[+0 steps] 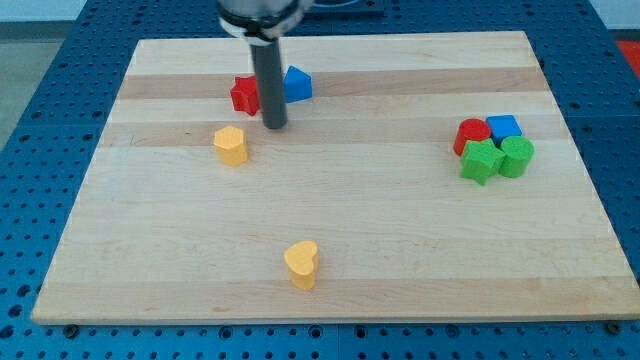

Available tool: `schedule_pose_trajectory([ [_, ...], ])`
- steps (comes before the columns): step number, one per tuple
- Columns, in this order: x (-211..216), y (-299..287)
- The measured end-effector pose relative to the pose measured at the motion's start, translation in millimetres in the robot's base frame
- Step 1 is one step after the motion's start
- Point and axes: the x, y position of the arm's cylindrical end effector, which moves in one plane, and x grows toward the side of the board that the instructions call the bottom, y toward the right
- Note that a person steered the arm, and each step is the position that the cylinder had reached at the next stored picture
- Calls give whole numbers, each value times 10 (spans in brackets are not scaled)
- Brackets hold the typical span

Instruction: Move the yellow hexagon top diagonally to the yellow heart

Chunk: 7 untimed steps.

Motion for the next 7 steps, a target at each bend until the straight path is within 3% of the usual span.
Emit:
schedule_pose_trajectory([
  [1, 177, -346],
  [3, 1236, -393],
  [7, 1699, -675],
])
